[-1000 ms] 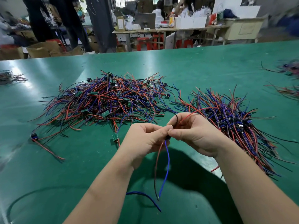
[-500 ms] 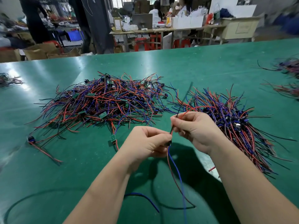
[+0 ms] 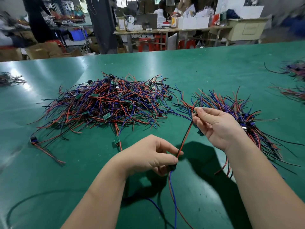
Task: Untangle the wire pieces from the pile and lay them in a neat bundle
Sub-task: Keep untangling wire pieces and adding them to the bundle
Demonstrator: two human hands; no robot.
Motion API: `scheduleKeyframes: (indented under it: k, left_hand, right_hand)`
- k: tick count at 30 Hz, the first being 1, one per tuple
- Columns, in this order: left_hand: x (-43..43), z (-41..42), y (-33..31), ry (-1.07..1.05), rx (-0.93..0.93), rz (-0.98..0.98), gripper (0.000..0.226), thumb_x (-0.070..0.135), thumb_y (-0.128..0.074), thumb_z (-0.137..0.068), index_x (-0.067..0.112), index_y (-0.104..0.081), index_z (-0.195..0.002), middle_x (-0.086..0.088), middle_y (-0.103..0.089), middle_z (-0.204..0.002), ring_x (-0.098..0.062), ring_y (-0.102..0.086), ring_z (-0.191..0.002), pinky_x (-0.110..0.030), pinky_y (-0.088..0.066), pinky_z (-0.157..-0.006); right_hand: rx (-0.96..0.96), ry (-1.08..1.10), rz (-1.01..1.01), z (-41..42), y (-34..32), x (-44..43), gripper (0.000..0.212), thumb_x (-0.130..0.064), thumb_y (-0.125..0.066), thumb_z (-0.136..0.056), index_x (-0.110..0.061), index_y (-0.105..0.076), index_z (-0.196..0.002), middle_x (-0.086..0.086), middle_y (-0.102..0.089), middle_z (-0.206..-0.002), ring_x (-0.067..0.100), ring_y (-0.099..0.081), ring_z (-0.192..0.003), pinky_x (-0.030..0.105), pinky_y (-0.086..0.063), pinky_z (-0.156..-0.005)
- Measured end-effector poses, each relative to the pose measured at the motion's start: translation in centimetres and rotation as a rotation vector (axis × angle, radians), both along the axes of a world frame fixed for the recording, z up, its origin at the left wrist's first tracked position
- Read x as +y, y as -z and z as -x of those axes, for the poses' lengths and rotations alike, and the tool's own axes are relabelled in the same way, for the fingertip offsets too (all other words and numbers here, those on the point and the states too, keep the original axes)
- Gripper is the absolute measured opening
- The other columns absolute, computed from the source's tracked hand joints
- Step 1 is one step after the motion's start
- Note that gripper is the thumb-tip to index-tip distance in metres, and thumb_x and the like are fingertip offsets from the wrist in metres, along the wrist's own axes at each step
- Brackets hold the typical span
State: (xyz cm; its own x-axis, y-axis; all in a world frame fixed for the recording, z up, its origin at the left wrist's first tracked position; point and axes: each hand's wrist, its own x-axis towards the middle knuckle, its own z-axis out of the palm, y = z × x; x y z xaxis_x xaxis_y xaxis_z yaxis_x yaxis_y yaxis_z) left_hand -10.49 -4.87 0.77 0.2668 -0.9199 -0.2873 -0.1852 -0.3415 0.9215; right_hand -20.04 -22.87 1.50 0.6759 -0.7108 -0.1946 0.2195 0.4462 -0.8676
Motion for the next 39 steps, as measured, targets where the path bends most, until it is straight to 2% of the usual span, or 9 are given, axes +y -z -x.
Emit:
scheduleKeyframes:
  k: [10,14,17,22,28,30,34,37,39]
  left_hand:
    - [0.5,-0.9,0.2,0.068,-0.072,-0.153,0.019,0.004,-0.053,-0.084,0.015,-0.068,-0.088,0.0,-0.066,-0.068,-0.012,-0.056,-0.046,-0.02,-0.049,-0.05]
    - [0.6,-0.9,0.3,0.065,-0.008,-0.089,0.004,0.015,-0.059,-0.078,0.017,-0.062,-0.075,0.002,-0.061,-0.059,-0.013,-0.057,-0.045,-0.02,-0.049,-0.049]
    - [0.7,-1.1,-0.4,-0.041,0.228,0.155,0.008,0.017,-0.064,-0.076,0.02,-0.064,-0.068,-0.003,-0.064,-0.062,-0.016,-0.063,-0.05,-0.022,-0.051,-0.05]
    - [0.0,-1.3,-0.9,-0.384,0.549,0.649,0.02,0.012,-0.083,-0.058,0.021,-0.065,-0.061,-0.007,-0.072,-0.072,-0.012,-0.069,-0.056,-0.022,-0.055,-0.05]
    - [-1.2,-0.3,-0.4,-0.683,0.471,0.809,0.037,0.026,-0.08,-0.049,0.013,-0.055,-0.073,-0.006,-0.07,-0.069,-0.012,-0.066,-0.054,-0.02,-0.053,-0.05]
    - [-1.6,0.1,-0.3,-0.736,0.434,0.825,0.038,0.027,-0.08,-0.048,0.011,-0.056,-0.073,-0.007,-0.069,-0.067,-0.012,-0.066,-0.053,-0.019,-0.052,-0.05]
    - [-1.8,0.2,-0.1,-0.826,0.476,0.867,0.033,0.025,-0.08,-0.052,0.012,-0.058,-0.073,-0.006,-0.069,-0.066,-0.01,-0.065,-0.053,-0.018,-0.051,-0.049]
    - [-1.9,0.2,0.0,-0.889,0.493,0.891,0.026,0.022,-0.078,-0.059,0.012,-0.059,-0.074,-0.005,-0.069,-0.066,-0.009,-0.065,-0.055,-0.017,-0.051,-0.049]
    - [-2.0,0.4,0.2,-0.915,0.351,0.881,0.025,0.023,-0.078,-0.061,0.011,-0.059,-0.073,-0.002,-0.068,-0.064,-0.01,-0.065,-0.056,-0.018,-0.051,-0.051]
  right_hand:
    - [0.317,0.024,0.592,0.4,0.8,-0.5,0.014,-0.006,-0.074,-0.079,-0.005,-0.064,-0.07,0.005,-0.064,-0.052,0.018,-0.062,-0.047,0.024,-0.051,-0.047]
    - [0.145,0.023,0.343,0.1,0.3,-0.1,0.007,0.001,-0.065,-0.084,-0.003,-0.065,-0.078,0.007,-0.065,-0.057,0.012,-0.062,-0.048,0.016,-0.05,-0.048]
    - [-0.096,-0.01,0.125,0.1,-0.3,-0.4,0.012,-0.008,-0.05,-0.096,-0.008,-0.062,-0.095,0.008,-0.07,-0.066,0.012,-0.068,-0.059,0.016,-0.053,-0.053]
    - [0.048,-0.286,0.091,0.4,0.3,-0.2,0.023,0.01,-0.046,-0.09,-0.003,-0.062,-0.101,0.007,-0.069,-0.066,0.01,-0.066,-0.055,0.015,-0.052,-0.052]
    - [0.129,-0.578,0.116,-0.1,1.3,1.1,0.021,-0.001,-0.066,-0.066,-0.006,-0.076,-0.084,0.008,-0.069,-0.07,0.011,-0.065,-0.059,0.016,-0.052,-0.055]
    - [0.049,-0.756,0.077,0.2,1.4,1.4,0.027,-0.011,-0.072,-0.068,-0.009,-0.076,-0.095,0.007,-0.071,-0.079,0.011,-0.065,-0.064,0.016,-0.051,-0.058]
    - [-0.187,-1.132,0.143,1.0,1.3,1.3,0.089,-0.046,-0.084,-0.059,-0.007,-0.053,-0.133,0.006,-0.068,-0.101,0.011,-0.063,-0.075,0.017,-0.049,-0.066]
    - [-0.225,-1.038,0.178,0.7,0.9,2.2,0.103,-0.063,-0.079,-0.051,-0.005,-0.049,-0.131,0.0,-0.067,-0.09,0.005,-0.059,-0.067,0.015,-0.048,-0.061]
    - [-0.293,-0.767,-0.017,-0.2,0.5,3.0,0.091,-0.059,-0.075,-0.058,-0.001,-0.054,-0.125,0.001,-0.065,-0.08,0.005,-0.056,-0.061,0.014,-0.047,-0.056]
